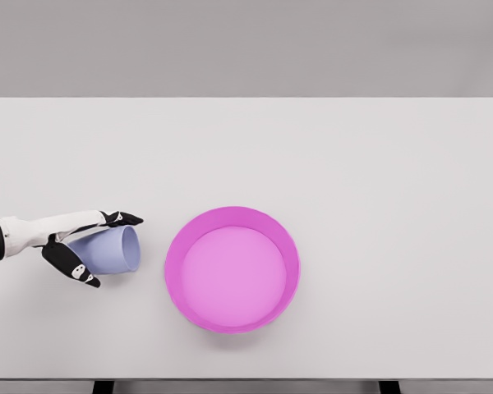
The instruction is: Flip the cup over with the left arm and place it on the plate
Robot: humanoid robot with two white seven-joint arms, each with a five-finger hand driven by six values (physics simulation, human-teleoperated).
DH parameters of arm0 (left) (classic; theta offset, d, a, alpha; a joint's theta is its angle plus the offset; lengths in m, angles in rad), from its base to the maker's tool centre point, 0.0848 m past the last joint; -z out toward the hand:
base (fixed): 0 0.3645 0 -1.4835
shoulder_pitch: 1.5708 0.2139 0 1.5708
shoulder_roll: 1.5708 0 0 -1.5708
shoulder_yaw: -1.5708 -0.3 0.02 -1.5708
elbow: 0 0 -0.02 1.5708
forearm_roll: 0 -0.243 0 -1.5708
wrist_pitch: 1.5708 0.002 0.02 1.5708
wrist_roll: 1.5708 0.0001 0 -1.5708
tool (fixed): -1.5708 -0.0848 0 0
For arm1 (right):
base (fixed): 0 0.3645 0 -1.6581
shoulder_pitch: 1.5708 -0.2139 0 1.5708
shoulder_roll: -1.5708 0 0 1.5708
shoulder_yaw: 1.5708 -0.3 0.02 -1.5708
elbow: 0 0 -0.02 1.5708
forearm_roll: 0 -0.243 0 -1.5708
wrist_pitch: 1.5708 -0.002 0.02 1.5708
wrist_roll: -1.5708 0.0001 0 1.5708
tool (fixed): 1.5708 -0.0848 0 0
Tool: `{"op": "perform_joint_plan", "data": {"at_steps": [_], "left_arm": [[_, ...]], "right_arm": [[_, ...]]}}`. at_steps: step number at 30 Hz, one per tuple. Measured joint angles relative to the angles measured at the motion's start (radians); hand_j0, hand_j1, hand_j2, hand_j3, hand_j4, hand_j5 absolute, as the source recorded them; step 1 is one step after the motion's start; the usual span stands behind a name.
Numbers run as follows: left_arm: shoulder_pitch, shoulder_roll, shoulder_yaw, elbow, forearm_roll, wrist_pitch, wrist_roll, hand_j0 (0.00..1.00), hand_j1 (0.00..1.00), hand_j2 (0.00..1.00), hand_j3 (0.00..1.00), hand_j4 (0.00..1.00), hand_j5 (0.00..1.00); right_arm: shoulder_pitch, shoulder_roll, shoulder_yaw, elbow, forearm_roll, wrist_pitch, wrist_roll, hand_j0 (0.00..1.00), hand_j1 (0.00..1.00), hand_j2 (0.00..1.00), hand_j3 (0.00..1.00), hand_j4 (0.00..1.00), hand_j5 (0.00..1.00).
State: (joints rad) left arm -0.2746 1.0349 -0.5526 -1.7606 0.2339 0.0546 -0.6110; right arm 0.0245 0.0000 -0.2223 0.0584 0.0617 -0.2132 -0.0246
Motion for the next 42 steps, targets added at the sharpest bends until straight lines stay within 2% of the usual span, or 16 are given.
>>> {"op": "perform_joint_plan", "data": {"at_steps": [3, 13, 16, 21, 32, 42], "left_arm": [[0.0, 0.0, -0.001, 0.0, -0.005, 0.0, 0.0, 0.88, 0.88, 0.88, 0.88, 0.88, 0.88], [0.0, -0.014, 0.0, 0.0, -0.012, -0.014, 0.0, 0.87, 0.87, 0.87, 0.87, 0.87, 0.87], [0.0, -0.017, -0.002, 0.0, -0.012, -0.017, 0.0, 0.78, 0.78, 0.78, 0.78, 0.78, 0.78], [0.0, -0.019, -0.002, -0.001, -0.011, -0.019, 0.0, 0.69, 0.69, 0.69, 0.69, 0.69, 0.69], [-0.012, -0.019, 0.012, -0.005, 0.004, -0.061, 0.0, 0.72, 0.72, 0.72, 0.72, 0.72, 0.72], [-0.028, -0.019, 0.022, -0.02, 0.137, -0.167, 0.0, 0.73, 0.73, 0.73, 0.73, 0.73, 0.73]], "right_arm": [[0.0, 0.0, 0.0, 0.0, 0.0, 0.0, 0.0, 1.0, 1.0, 1.0, 1.0, 1.0, 1.0], [0.0, 0.0, 0.0, 0.0, 0.0, 0.0, 0.0, 1.0, 1.0, 1.0, 1.0, 1.0, 1.0], [0.0, 0.0, 0.0, 0.0, 0.0, 0.0, 0.0, 1.0, 1.0, 1.0, 1.0, 1.0, 1.0], [0.0, 0.0, 0.0, 0.0, 0.0, 0.0, 0.0, 1.0, 1.0, 1.0, 1.0, 1.0, 1.0], [0.0, 0.0, 0.0, 0.0, 0.0, 0.0, 0.0, 1.0, 1.0, 1.0, 1.0, 1.0, 1.0], [0.0, 0.0, 0.0, 0.0, 0.0, 0.0, 0.0, 1.0, 1.0, 1.0, 1.0, 1.0, 1.0]]}}
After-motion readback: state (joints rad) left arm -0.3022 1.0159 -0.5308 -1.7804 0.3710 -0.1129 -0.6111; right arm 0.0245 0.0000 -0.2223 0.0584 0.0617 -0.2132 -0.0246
